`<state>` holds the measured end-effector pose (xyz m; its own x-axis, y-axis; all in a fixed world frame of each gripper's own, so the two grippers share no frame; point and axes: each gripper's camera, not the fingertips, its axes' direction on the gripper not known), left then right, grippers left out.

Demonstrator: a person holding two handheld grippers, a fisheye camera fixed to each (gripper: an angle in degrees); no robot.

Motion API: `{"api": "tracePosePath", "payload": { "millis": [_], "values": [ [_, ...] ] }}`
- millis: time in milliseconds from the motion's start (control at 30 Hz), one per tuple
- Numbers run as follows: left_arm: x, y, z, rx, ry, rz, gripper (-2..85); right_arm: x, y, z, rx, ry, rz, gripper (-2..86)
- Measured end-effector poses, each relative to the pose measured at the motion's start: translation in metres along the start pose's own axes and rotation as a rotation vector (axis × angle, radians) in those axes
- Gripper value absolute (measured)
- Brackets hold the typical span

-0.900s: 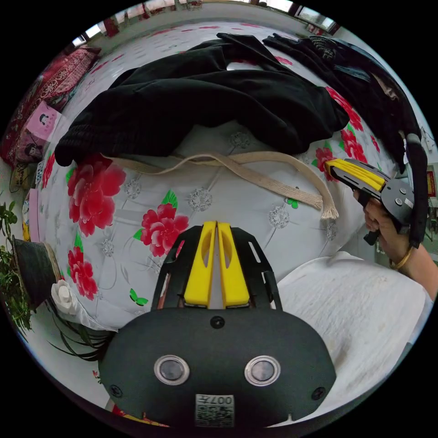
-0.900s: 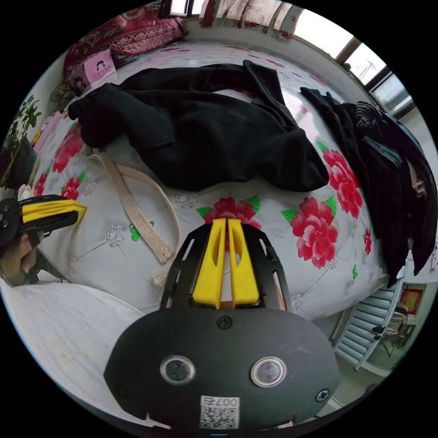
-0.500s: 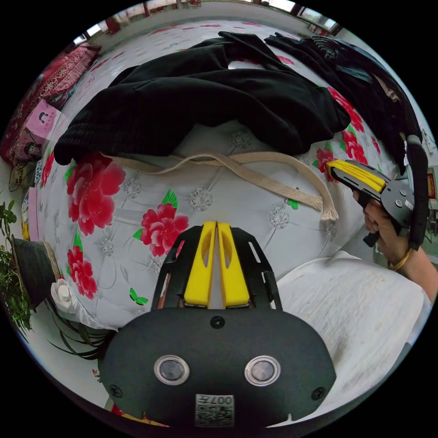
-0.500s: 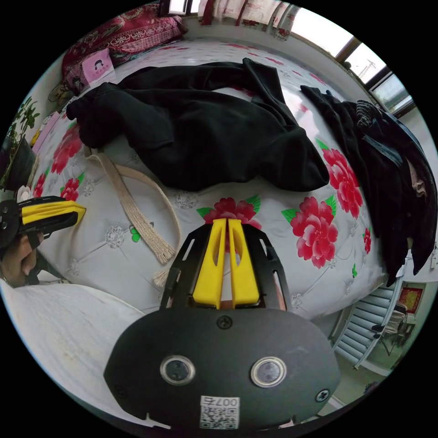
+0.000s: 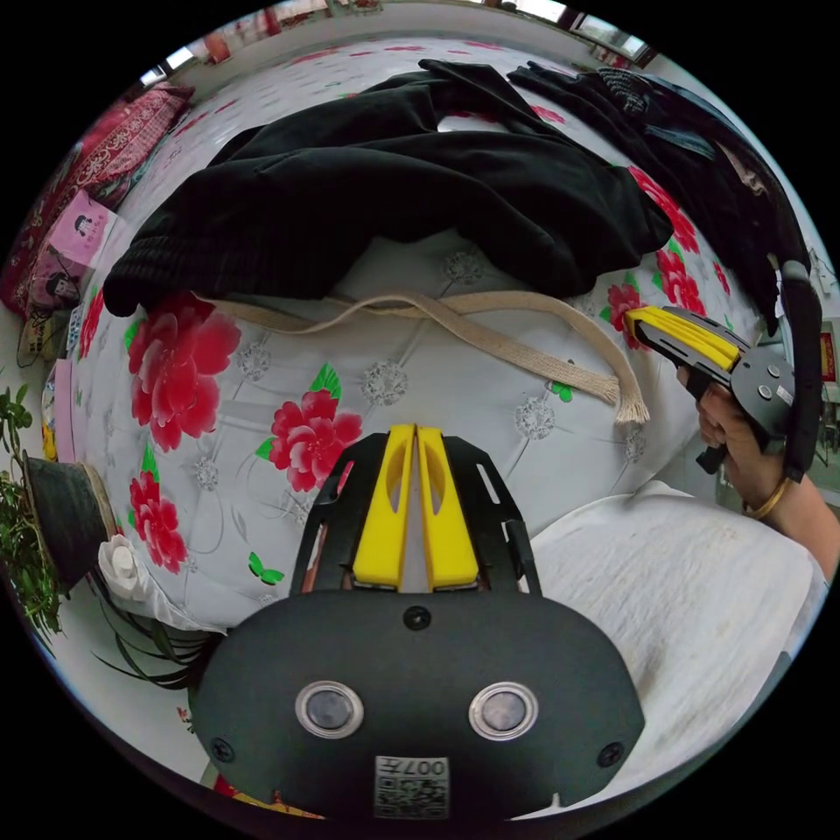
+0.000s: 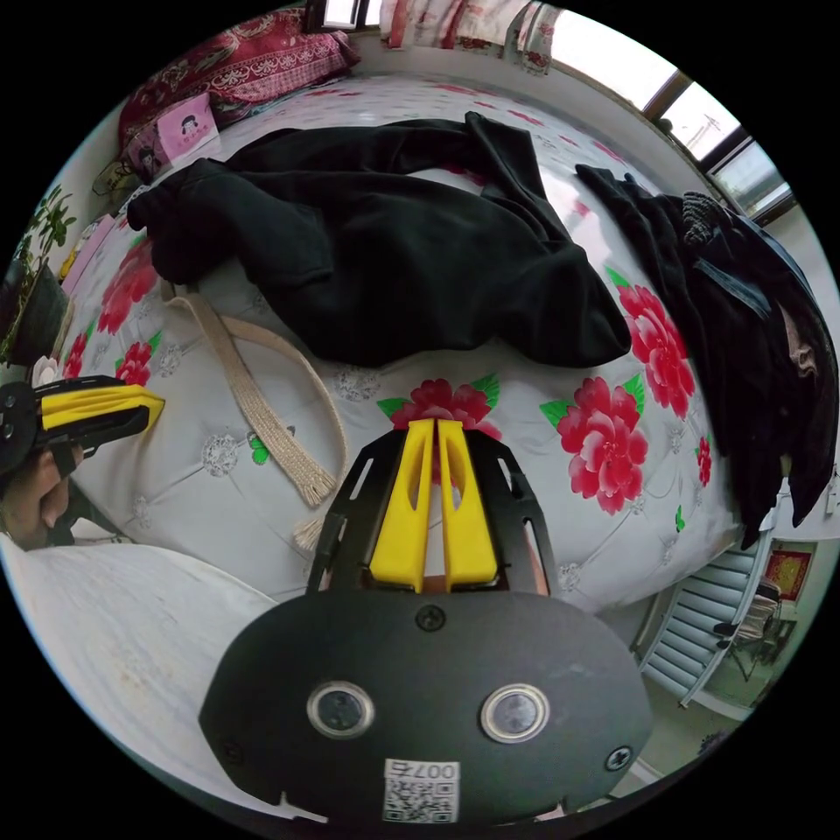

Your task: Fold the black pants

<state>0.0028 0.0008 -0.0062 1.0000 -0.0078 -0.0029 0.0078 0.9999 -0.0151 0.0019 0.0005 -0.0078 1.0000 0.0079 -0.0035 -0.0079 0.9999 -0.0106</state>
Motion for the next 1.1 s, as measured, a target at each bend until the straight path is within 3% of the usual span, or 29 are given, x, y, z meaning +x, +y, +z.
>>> {"api": "tracePosePath", "payload": {
  "millis": [1100],
  "values": [
    [0.002, -0.0026, -0.0008, -0.006, -0.02, 0.004, -1.0, 0.0016, -0.0005, -0.0016, 0.001, -0.008, -0.002, -0.2]
  ]
}}
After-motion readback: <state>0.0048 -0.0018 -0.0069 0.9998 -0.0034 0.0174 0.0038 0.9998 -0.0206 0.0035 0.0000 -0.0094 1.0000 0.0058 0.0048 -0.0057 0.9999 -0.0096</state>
